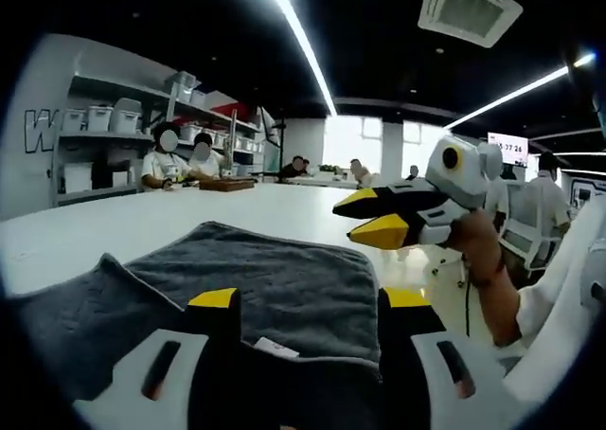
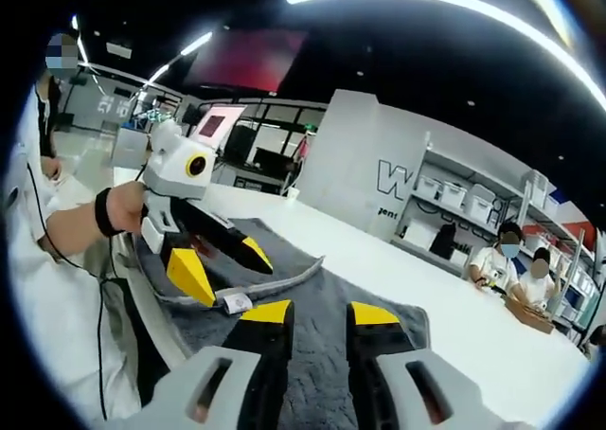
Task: Open the folded towel by lifting each exposed corner and separating the folded layers until the towel lies flat within the target outline without major curled edges
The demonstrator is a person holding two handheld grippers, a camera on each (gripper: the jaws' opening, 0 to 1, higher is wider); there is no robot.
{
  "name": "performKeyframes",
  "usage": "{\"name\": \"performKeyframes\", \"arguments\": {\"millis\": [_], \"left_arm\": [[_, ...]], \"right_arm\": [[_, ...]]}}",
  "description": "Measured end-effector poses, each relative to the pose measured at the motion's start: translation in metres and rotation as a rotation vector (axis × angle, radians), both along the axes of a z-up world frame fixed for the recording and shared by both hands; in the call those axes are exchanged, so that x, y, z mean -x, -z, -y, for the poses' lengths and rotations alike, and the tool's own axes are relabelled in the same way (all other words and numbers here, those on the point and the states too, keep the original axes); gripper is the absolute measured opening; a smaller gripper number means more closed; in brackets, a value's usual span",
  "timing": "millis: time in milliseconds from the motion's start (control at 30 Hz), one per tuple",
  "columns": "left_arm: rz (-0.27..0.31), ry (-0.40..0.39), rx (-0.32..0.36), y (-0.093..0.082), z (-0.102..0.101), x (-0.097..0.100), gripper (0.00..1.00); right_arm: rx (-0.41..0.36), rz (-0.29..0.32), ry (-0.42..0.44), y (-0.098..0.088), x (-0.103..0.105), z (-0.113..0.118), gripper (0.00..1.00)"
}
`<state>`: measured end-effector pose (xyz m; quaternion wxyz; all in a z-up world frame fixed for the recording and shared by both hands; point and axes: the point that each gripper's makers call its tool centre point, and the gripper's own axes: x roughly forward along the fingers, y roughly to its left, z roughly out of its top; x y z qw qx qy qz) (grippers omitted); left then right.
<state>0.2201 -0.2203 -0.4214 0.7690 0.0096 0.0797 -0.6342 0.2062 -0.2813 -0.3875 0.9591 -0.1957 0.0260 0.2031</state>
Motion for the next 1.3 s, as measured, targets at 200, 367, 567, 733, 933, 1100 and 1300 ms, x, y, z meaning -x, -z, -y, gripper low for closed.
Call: {"name": "performKeyframes", "arguments": {"millis": [200,367,567,733,933,1100,1300], "left_arm": [[0.028,-0.012,-0.048,0.012,-0.012,0.005,0.56],[0.082,-0.049,-0.078,0.010,-0.022,-0.001,0.56],[0.072,-0.045,-0.079,0.013,-0.027,0.015,0.56],[0.125,-0.089,-0.120,0.019,-0.032,0.020,0.56],[0.124,-0.102,-0.168,0.032,-0.030,0.029,0.55],[0.151,-0.127,-0.207,0.039,-0.030,0.022,0.53],[0.193,-0.179,-0.261,0.049,-0.033,0.017,0.52]], "right_arm": [[0.009,0.003,-0.011,-0.001,0.000,-0.004,0.17],[0.030,-0.004,-0.020,0.001,0.001,-0.009,0.17],[0.008,0.008,-0.044,-0.004,0.003,-0.015,0.17],[0.017,0.009,-0.041,-0.003,0.004,-0.015,0.17],[0.001,0.003,-0.069,-0.002,0.005,-0.022,0.17],[0.005,0.005,-0.067,-0.003,0.005,-0.022,0.17],[0.004,0.004,-0.065,-0.003,0.006,-0.020,0.17]]}}
